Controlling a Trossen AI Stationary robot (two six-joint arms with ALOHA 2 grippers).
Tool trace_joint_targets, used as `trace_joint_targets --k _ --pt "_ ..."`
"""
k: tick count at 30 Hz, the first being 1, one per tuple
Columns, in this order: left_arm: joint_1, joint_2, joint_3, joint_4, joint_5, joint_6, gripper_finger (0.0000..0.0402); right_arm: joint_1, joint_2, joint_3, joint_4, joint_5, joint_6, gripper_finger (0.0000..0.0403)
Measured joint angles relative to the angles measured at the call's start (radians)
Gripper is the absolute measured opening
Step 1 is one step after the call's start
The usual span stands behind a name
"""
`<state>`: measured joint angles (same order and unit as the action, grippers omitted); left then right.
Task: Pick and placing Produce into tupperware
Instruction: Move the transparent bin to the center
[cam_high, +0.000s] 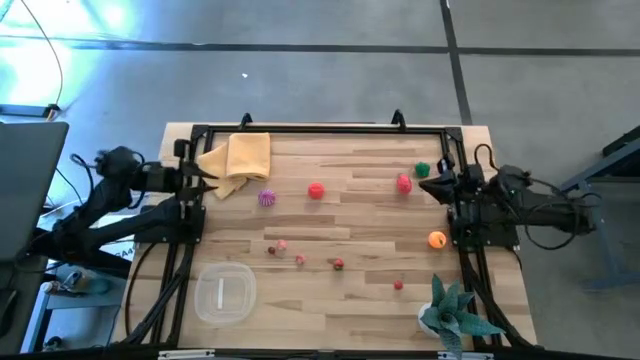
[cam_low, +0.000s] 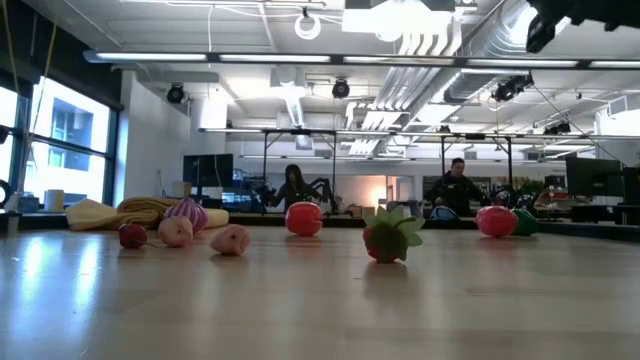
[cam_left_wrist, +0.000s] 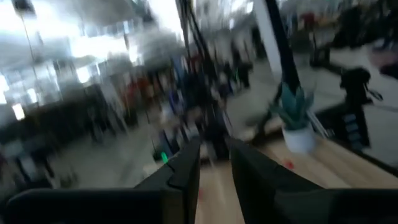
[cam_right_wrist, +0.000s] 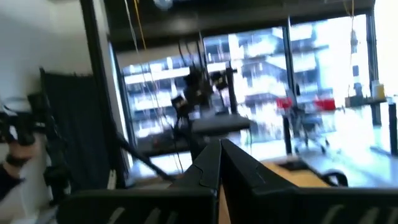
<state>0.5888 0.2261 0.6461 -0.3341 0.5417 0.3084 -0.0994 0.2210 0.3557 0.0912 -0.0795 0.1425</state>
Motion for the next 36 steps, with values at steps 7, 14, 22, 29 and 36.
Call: trace_joint_targets --k 7,14,22,29,36 --pt "0.0 0.114 0.113 -0.339 -0.083 -0.001 0.0078 0.0 0.313 0.193 -0.206 0.0 -0.013 0.001" --pt "0.0 0.162 0.149 -0.511 -0.118 -0.058 0.0078 0.0 0.582 0.284 -0.241 0.001 -0.048 0.001" --pt "0.0 0.191 0.206 -0.305 -0.084 -0.042 0.0078 0.0 0.745 0.342 -0.177 0.018 -0.099 0.001" --pt "-0.001 0.358 0.211 0.078 0.034 -0.008 0.0078 0.0 0.789 0.37 -0.152 0.005 -0.103 0.0009" --pt "-0.241 0.688 0.208 0.111 0.085 -0.009 0.0078 0.0 0.786 0.37 -0.155 -0.005 -0.1 0.0009"
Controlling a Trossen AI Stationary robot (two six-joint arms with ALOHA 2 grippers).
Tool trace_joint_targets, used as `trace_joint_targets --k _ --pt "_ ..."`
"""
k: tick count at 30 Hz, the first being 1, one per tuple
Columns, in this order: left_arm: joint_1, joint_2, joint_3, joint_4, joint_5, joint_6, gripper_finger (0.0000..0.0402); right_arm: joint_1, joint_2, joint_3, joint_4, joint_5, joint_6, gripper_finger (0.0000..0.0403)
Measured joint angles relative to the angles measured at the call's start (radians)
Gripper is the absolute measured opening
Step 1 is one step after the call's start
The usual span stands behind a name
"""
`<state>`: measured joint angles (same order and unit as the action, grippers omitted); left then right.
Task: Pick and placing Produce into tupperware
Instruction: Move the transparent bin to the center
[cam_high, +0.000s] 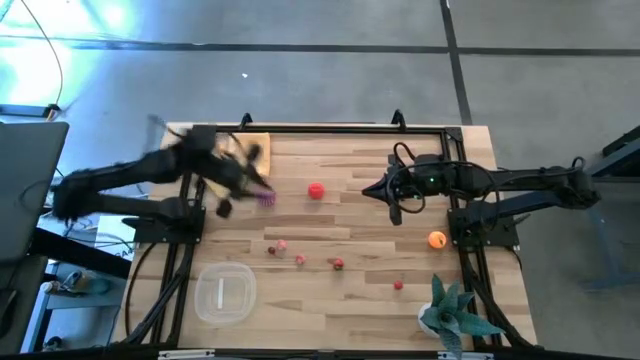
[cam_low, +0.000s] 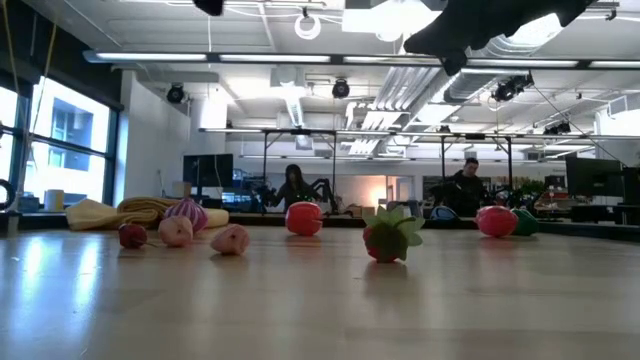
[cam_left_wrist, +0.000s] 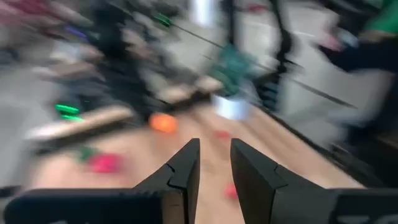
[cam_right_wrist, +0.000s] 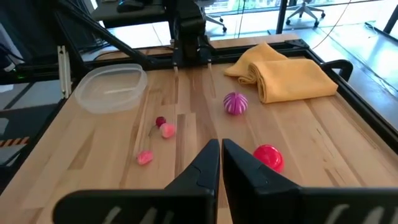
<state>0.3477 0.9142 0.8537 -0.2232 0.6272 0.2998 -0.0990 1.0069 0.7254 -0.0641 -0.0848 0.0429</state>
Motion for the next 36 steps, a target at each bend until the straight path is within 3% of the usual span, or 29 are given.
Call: trace_joint_targets --k 5,8,10,15,18,22,26,32,36 --pt "-0.3 0.22 0.002 0.118 0.006 -0.131 0.0078 0.004 0.0 0.0 -0.008 -0.004 0.0 0.0009" --pt "-0.436 0.295 0.03 0.032 -0.06 -0.194 0.0078 0.016 0.0 0.0 -0.018 -0.004 0.0 0.0009" --pt "-0.507 0.315 0.063 -0.128 -0.175 -0.251 0.0078 0.024 0.0 0.0 -0.027 -0.004 0.0 0.0009" --pt "-0.666 0.327 0.141 -0.633 -0.577 -0.42 0.0078 0.042 0.0 0.0 -0.038 -0.005 0.0 0.0009" --pt "-0.755 0.327 0.123 -0.785 -0.685 -0.533 0.0078 0.052 0.0 0.0 -0.051 -0.005 0.002 0.0009" --pt "-0.831 0.327 0.043 -0.837 -0.605 -0.653 0.0078 0.071 0.0 0.0 -0.076 0.007 0.019 0.0009" --pt "-0.861 0.327 -0.022 -0.815 -0.521 -0.674 0.0078 0.083 0.0 0.0 -0.083 0.023 0.027 0.0009" --pt "-0.903 0.327 -0.115 -0.571 -0.443 -0.644 0.0078 0.089 0.0 0.0 -0.083 0.024 0.031 0.0009" --pt "-0.904 0.327 -0.161 -0.514 -0.414 -0.648 0.0078 0.089 0.0 0.0 -0.083 0.029 0.035 0.0009"
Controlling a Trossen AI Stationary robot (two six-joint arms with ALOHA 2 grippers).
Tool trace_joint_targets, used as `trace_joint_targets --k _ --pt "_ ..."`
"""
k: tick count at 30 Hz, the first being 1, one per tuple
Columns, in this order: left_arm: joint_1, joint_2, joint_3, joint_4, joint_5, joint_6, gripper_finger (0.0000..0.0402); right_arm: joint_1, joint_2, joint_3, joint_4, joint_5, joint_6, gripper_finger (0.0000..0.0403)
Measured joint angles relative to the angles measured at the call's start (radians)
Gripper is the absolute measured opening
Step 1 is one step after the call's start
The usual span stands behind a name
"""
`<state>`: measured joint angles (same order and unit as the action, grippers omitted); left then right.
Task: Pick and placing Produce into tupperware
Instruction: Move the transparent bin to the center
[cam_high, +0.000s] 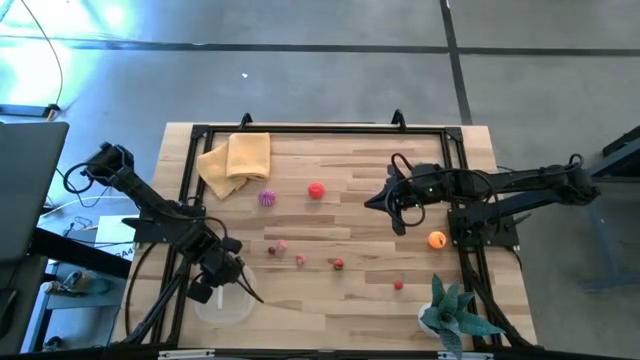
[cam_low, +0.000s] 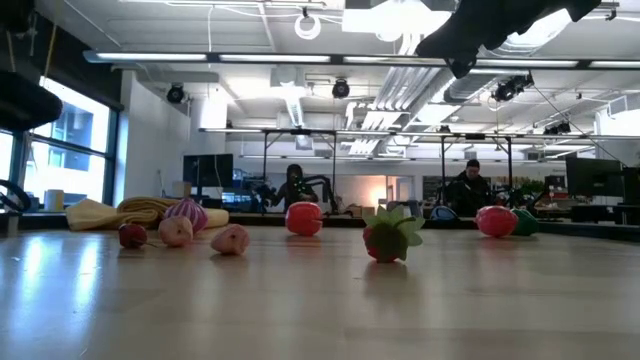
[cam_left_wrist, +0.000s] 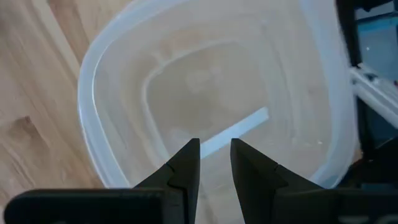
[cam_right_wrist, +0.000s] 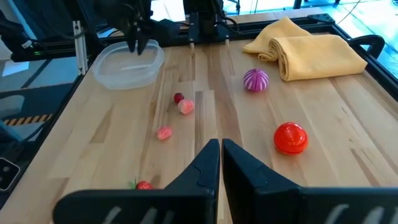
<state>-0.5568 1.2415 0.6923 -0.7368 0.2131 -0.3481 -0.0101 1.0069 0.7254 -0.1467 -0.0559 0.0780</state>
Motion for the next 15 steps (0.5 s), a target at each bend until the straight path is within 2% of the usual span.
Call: trace_joint_targets --k 7,15 --pt "0.017 0.028 -0.089 0.054 -0.045 0.004 0.0078 0.0 0.0 0.0 0.0 0.0 0.0 0.0009" --pt "0.113 0.164 -0.083 0.085 -0.061 0.13 0.0078 0.0 0.0 0.0 -0.01 0.026 -0.007 0.0009"
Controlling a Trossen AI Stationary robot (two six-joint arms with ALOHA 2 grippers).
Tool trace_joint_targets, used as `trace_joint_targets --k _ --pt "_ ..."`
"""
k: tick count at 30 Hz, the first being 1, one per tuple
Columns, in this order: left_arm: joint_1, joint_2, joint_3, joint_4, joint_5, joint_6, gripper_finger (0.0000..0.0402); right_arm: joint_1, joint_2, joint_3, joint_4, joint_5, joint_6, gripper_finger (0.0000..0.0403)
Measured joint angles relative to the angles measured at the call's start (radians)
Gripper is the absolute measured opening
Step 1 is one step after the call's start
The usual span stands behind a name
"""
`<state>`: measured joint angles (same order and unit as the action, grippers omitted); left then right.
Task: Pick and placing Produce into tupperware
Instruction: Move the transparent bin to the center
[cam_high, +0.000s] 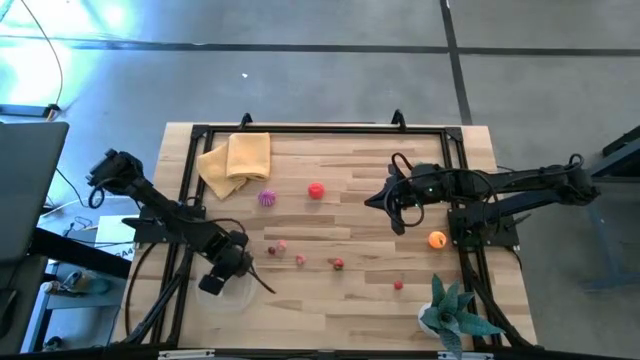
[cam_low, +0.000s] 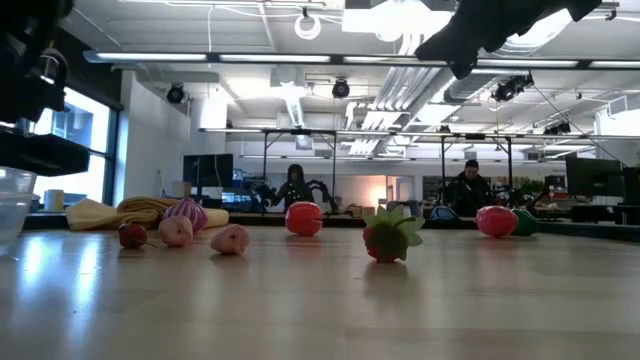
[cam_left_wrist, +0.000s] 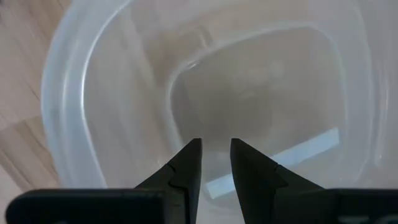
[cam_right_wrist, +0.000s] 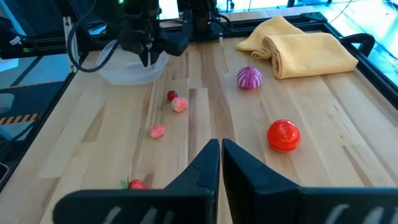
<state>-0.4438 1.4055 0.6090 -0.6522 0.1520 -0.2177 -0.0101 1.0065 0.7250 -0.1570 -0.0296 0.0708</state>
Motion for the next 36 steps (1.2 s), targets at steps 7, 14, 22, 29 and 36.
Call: trace_joint_targets --k 7,14,22,29,36 --pt "0.1 0.03 0.057 0.024 -0.088 0.149 0.0078 0.0 0.0 0.0 -0.004 0.0 -0.001 0.0009" --pt "0.228 0.068 0.1 0.024 -0.073 0.305 0.0078 0.0 0.0 0.0 -0.005 0.0 -0.009 0.0009" --pt "0.335 0.192 0.185 0.039 -0.024 0.475 0.0078 0.0 0.0 0.0 -0.008 0.0 -0.01 0.0009" --pt "0.34 0.3 0.332 0.043 -0.026 0.601 0.0078 0.0 0.0 0.0 -0.011 0.0 -0.008 0.0009" --pt "0.34 0.445 0.487 0.018 0.008 0.7 0.0078 0.0 0.0 0.0 -0.021 0.0 -0.008 0.0009"
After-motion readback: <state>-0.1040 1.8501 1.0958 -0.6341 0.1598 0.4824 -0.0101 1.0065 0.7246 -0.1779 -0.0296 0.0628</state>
